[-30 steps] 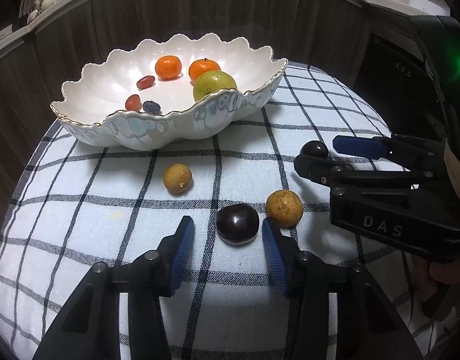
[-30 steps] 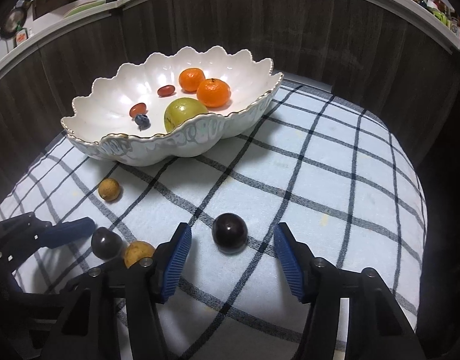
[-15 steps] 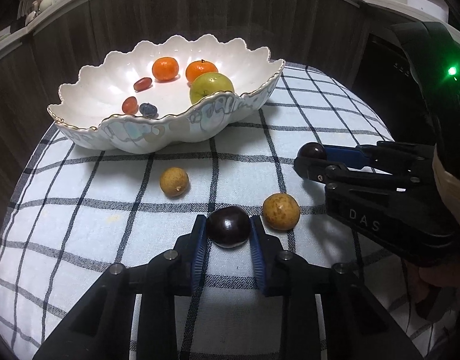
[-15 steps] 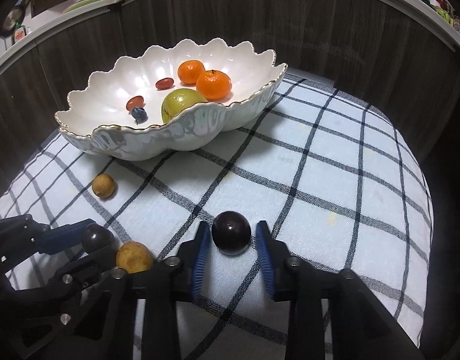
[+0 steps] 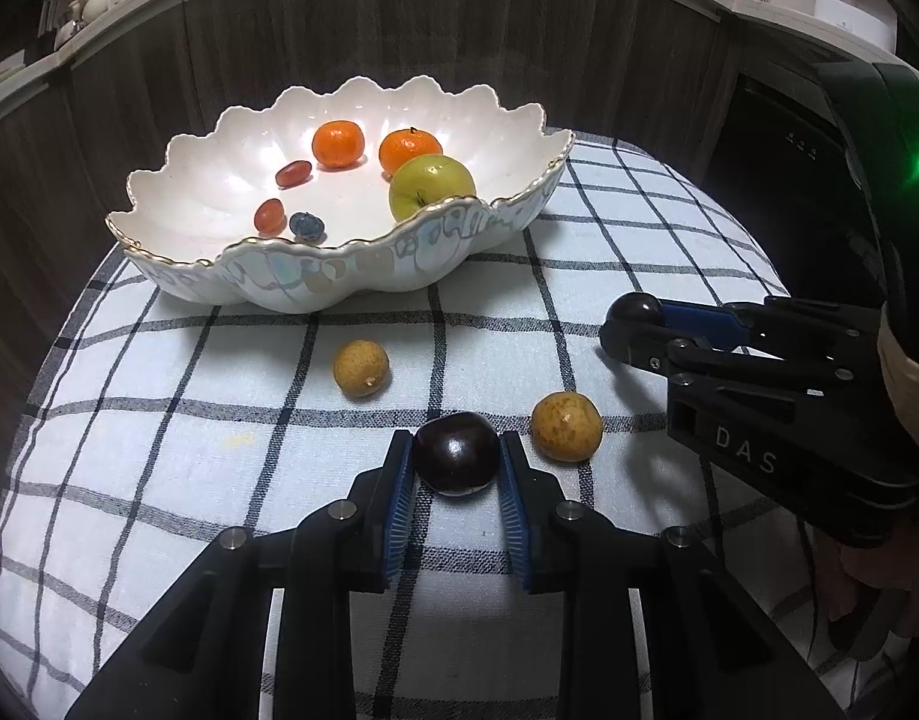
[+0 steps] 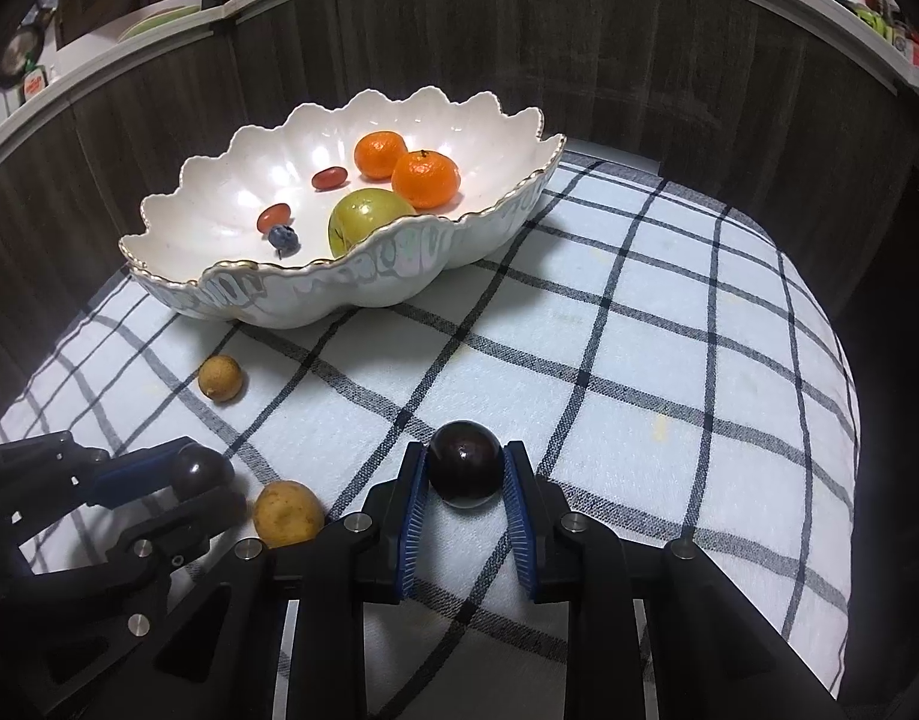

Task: Organize fruits
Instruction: 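Grasp a dark plum with the left tool while the right tool grasps the other dark plum, then lift and carry the plum over the bowl while the right tool carries its plum, then open the left tool to drop the plum while the right tool releases its plum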

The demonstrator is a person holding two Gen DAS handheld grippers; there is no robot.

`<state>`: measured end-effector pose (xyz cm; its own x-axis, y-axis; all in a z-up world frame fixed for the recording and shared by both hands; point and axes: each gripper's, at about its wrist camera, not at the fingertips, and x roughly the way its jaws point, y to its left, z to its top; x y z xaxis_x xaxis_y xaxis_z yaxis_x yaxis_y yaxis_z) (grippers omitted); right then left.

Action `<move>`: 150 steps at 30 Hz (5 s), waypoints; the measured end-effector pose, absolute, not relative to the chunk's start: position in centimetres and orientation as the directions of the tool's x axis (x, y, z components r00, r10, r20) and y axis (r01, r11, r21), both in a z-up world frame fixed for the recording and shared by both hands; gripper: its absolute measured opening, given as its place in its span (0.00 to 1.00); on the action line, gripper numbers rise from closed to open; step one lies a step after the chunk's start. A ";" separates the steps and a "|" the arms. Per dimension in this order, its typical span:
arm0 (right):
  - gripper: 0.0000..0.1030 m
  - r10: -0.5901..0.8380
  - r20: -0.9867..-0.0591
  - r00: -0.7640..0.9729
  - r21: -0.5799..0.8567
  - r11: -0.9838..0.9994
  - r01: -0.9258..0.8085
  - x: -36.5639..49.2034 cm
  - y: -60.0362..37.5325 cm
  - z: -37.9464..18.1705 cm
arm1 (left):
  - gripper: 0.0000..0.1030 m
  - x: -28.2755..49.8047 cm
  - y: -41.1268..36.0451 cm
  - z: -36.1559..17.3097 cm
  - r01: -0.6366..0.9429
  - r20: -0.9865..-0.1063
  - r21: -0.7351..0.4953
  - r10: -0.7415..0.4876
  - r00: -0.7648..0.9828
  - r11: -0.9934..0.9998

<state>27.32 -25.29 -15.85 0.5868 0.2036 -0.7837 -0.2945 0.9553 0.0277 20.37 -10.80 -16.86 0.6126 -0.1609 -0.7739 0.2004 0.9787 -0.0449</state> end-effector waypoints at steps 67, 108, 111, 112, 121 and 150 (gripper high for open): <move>0.26 0.168 -0.709 0.685 0.093 0.985 -0.146 23.4 -20.1 -6.3 | 0.28 20.8 -2.8 -6.5 0.139 -0.665 -0.038 -0.129 0.735 0.990; 0.26 0.118 -0.717 0.687 0.086 0.993 -0.080 29.8 -16.8 -4.5 | 0.28 28.7 0.9 -5.1 0.193 -0.681 -0.049 -0.174 0.711 0.980; 0.26 0.108 -0.726 0.679 0.081 0.994 -0.072 30.0 -16.5 -4.9 | 0.28 29.2 1.1 -5.2 0.206 -0.681 -0.046 -0.181 0.709 0.978; 0.26 0.106 -0.728 0.677 0.079 0.994 -0.071 30.1 -16.4 -5.0 | 0.28 29.3 1.2 -5.2 0.208 -0.681 -0.044 -0.182 0.709 0.977; 0.26 0.099 -0.746 0.659 0.074 0.995 -0.066 30.8 -15.7 -5.8 | 0.28 30.9 1.5 -6.1 0.252 -0.704 -0.040 -0.206 0.680 0.967; 0.35 0.101 -0.807 0.582 0.086 0.995 -0.054 32.5 -14.8 -8.8 | 0.57 32.3 2.2 -8.5 0.218 -0.736 -0.038 -0.175 0.654 0.975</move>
